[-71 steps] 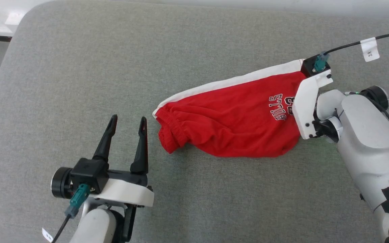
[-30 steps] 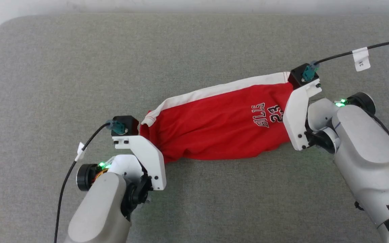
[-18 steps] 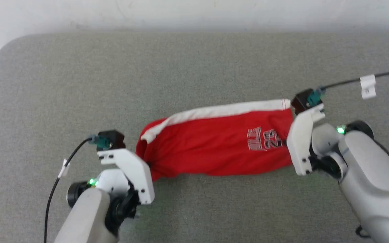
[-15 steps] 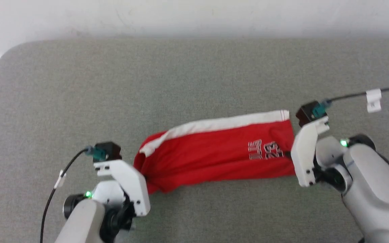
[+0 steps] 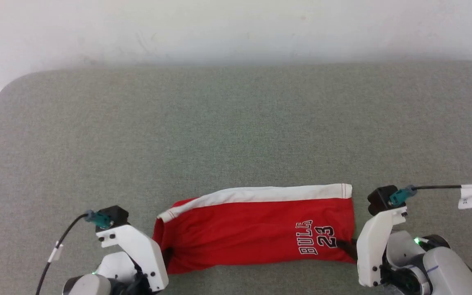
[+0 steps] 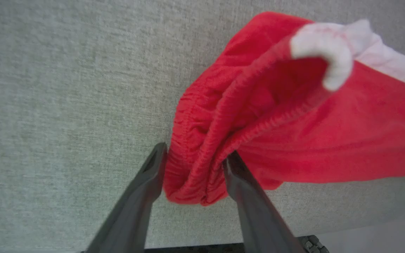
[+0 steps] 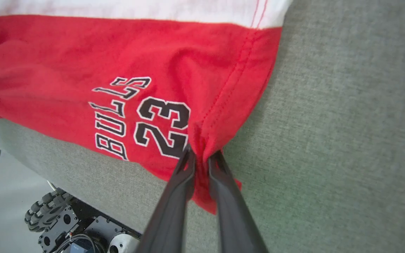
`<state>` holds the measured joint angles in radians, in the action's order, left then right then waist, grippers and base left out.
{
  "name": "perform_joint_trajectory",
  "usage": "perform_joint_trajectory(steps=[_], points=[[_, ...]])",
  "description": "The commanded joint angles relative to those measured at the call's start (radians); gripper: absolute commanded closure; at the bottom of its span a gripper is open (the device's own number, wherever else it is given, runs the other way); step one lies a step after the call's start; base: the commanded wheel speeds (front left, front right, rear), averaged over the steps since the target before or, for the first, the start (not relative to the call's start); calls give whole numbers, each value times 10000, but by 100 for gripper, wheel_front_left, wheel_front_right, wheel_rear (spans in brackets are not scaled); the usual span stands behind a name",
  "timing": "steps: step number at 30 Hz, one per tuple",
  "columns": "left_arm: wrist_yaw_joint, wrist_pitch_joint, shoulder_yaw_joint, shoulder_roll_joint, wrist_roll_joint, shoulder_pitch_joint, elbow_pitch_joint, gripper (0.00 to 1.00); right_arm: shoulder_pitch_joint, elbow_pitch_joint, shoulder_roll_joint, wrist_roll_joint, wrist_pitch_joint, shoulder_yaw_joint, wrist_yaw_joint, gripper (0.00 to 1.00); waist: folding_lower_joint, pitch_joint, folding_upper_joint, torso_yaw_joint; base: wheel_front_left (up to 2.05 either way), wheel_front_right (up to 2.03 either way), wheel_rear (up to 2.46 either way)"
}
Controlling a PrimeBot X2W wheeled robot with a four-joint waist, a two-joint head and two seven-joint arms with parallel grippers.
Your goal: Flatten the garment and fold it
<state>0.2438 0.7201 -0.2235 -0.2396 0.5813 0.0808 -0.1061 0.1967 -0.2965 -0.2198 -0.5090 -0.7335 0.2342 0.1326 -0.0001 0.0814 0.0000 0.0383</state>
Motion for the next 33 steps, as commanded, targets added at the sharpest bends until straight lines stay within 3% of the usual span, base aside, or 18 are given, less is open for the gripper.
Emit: perform_joint_trajectory(steps=[1, 7, 10, 14, 19, 23, 33], points=[[66, -81, 162, -45, 139, -135, 83, 0, -234, 233, 142, 93, 96, -184, -19, 0, 1, -82, 0, -17, 0, 0, 0], [73, -479, 842, 99, 758, -210, 791, 0, -944, 1278, 446, 25, 163, -1133, -19, 0, 1, -297, 0, 60, 0, 0, 0], [60, -1294, 1393, 142, 861, -188, 1466, 0, -1133, 1724, 384, -110, 98, -1619, -19, 0, 1, -347, 0, 93, 0, 0, 0], [-464, -3543, 1832, 17, 239, -82, 1986, 0, -1104, 1944, 117, -319, -6, -1975, -19, 0, 1, -237, 0, 142, 0, 0, 0], [-1426, -7299, 1594, -262, -1365, 42, 1703, 0, -617, 1646, -531, -442, -163, -1627, -19, 0, 1, 64, 0, 181, 0, 0, 0], [-1677, -9302, 1220, -104, -2202, 125, 1044, 0, -114, 1061, -957, -526, -138, -1048, -19, 0, 1, 273, 0, 249, 0, 0, 0], [-1897, -9813, 1232, 541, -3035, 392, 660, 0, 783, -141, -948, -997, -116, 916, -19, 0, 1, 587, 0, 410, 0, 0, 0]])
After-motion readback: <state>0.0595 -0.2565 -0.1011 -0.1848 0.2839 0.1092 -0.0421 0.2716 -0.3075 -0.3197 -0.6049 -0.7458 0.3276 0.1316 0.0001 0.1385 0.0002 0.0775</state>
